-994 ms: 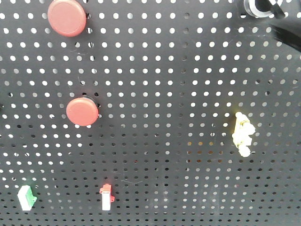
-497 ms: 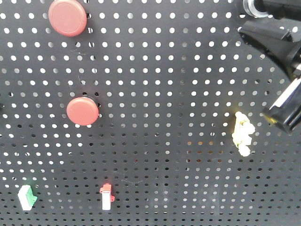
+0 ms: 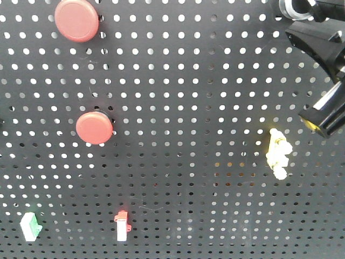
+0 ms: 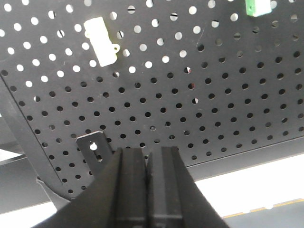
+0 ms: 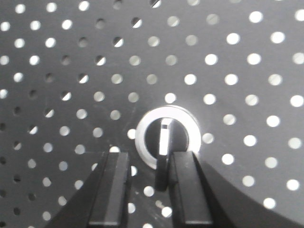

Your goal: Rotate knob clockwise with right arm

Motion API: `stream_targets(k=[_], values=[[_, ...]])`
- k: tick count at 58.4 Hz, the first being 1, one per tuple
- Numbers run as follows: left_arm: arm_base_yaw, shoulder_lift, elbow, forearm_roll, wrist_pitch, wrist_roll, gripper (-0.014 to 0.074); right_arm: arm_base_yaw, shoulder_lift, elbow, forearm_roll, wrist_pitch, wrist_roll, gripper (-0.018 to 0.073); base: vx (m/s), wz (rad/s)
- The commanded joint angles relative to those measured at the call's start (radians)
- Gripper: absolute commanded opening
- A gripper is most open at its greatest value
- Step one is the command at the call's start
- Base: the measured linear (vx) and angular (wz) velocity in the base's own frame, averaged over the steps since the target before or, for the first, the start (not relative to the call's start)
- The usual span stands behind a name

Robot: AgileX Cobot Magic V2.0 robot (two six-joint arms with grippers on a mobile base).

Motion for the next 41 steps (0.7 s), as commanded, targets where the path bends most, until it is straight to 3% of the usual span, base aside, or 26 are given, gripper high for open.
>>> stream_targets(k=[1, 16, 22, 41], values=[[-0.001, 0.014, 0.016, -0.005, -0.083, -0.004, -0.0006, -0.003, 0.008, -0.027, -0.043, -0.047, 0.007, 0.0255, 0.0, 0.0], [-0.001, 0.014, 0.016, -0.005, -0.083, -0.004, -0.0006, -0.003, 0.021, -0.027, -0.041, -0.027, 0.049, -0.0004, 0.0, 0.0], [-0.001, 0.014, 0.016, -0.005, -0.083, -0.004, -0.0006, -0.003, 0.031, -0.027, -0.035, -0.025, 0.131, -0.0013, 0.0, 0.0], [-0.001, 0.014, 0.016, -0.005, -0.083, -0.004, -0.0006, -0.003, 0.074, -0.028, -0.035, -0.043, 0.68, -0.0008, 0.0, 0.0]])
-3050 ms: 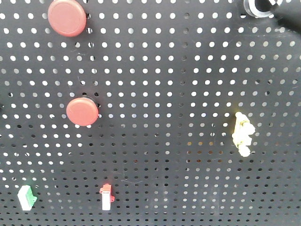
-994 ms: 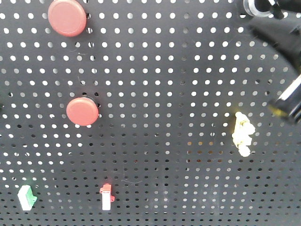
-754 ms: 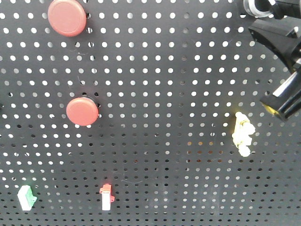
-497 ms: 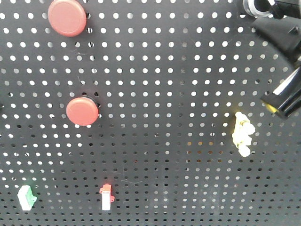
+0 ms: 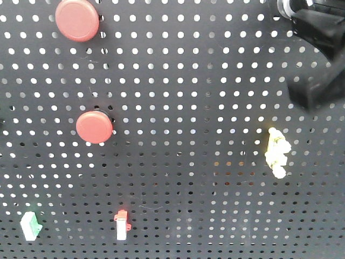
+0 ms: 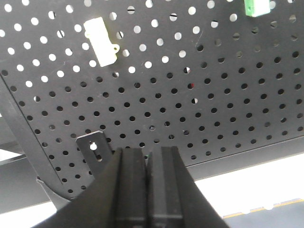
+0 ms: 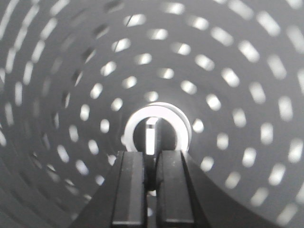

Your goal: Rotate knob clockwise with right arm

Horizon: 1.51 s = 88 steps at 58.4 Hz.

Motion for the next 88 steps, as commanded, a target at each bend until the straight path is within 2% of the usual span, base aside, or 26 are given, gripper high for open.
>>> stream_targets(k=[1, 13, 21, 35, 41, 50, 59, 68, 77, 88], values=[[-0.001, 0.014, 0.016, -0.005, -0.083, -0.004, -0.0006, -0.003, 0.045, -0.018, -0.004, -0.066, 0.204, -0.0008, 0.0, 0.0], [-0.001, 0.014, 0.016, -0.005, -0.083, -0.004, -0.0006, -0.003, 0.048, -0.019, -0.005, -0.114, 0.543, -0.0008, 0.0, 0.0], [-0.001, 0.014, 0.016, -0.005, -0.083, -0.004, -0.0006, -0.003, 0.048, -0.019, -0.006, -0.126, 0.677, -0.0008, 0.0, 0.0], [-0.001, 0.014, 0.016, -0.005, -0.083, -0.004, -0.0006, -0.003, 0.048, -0.032, -0.012, -0.183, 0.999, -0.0008, 0.0, 0.0], [-0.001, 0.014, 0.016, -0.005, -0.083, -0.004, -0.0006, -0.003, 0.052, -0.07, -0.013, -0.19, 1.089, -0.0008, 0.0, 0.0], [-0.001, 0.014, 0.016, -0.005, -0.083, -0.004, -0.0006, -0.003, 0.052, -0.133, -0.012, -0.182, 1.141, -0.0008, 0.0, 0.0], [-0.001, 0.014, 0.016, -0.005, -0.083, -0.004, -0.0006, -0.003, 0.051, -0.158, -0.012, -0.196, 1.146, -0.0004, 0.0, 0.0], [-0.001, 0.014, 0.016, -0.005, -0.083, -0.004, -0.0006, -0.003, 0.048, -0.156, -0.01, -0.246, 1.144, 0.0057, 0.0, 0.0], [-0.001, 0.014, 0.016, -0.005, -0.083, -0.004, -0.0006, -0.003, 0.048, -0.156, -0.005, -0.299, 1.145, 0.0204, 0.0, 0.0], [-0.001, 0.014, 0.016, -0.005, -0.083, -0.004, -0.0006, -0.003, 0.048, -0.156, 0.017, -0.3, 1.146, 0.0453, 0.0, 0.0]])
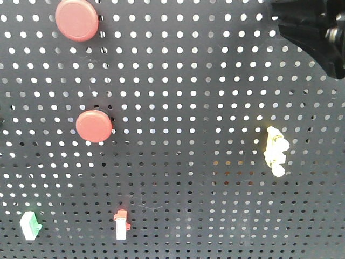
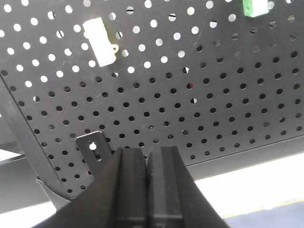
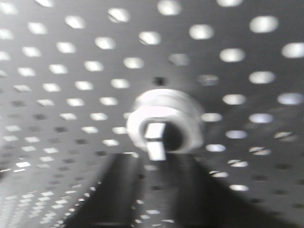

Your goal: Rotate knob clockwise with right arm

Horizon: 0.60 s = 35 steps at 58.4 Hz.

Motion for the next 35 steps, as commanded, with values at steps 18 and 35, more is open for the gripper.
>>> stream_targets(k=[18, 35], values=[[-0.001, 0.014, 0.016, -0.005, -0.083, -0.004, -0.0006, -0.012, -0.036, -0.061, -0.126, -0.272, -0.081, 0.0593, 0.0, 0.0], [-0.013, 0.014, 0.016, -0.005, -0.083, -0.004, -0.0006, -0.012, -0.129, -0.06, -0.02, -0.233, -0.236, 0.0551, 0.0, 0.0]])
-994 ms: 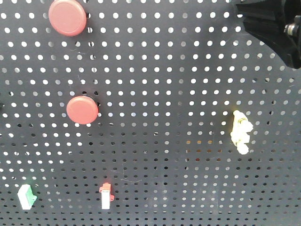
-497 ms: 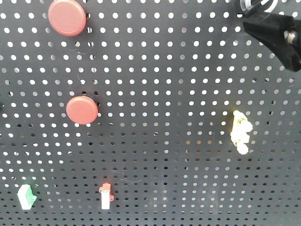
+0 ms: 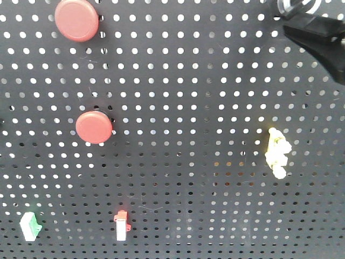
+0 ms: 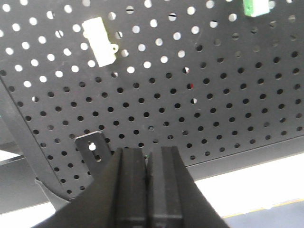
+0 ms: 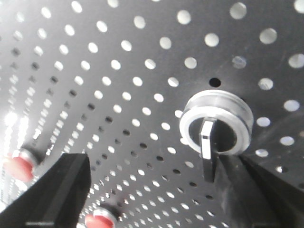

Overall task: Rotate knob clockwise with right arm
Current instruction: 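Release the knob and pull the right gripper back from the board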

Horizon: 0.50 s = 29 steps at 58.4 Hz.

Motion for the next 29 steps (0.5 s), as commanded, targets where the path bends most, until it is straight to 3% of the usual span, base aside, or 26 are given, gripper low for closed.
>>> stream_targets(k=[1, 18, 23, 29], values=[[-0.009, 0.014, 0.016, -0.005, -0.083, -0.004, -0.0006, -0.011, -0.075, -0.06, -0.074, -0.157, -0.106, 0.0548, 0.0, 0.0], [-0.009, 0.014, 0.016, -0.005, -0.083, -0.004, -0.0006, -0.011, -0.172, -0.06, 0.068, -0.017, -0.367, 0.0494, 0.0, 0.0], [-0.009, 0.014, 0.016, -0.005, -0.083, -0.004, -0.0006, -0.011, -0.191, -0.06, 0.106, 0.031, -0.524, 0.0447, 0.0, 0.0], [-0.009, 0.014, 0.016, -0.005, -0.083, -0.004, -0.0006, -0.011, -0.207, -0.06, 0.154, 0.133, -0.786, 0.0313, 0.0, 0.0]])
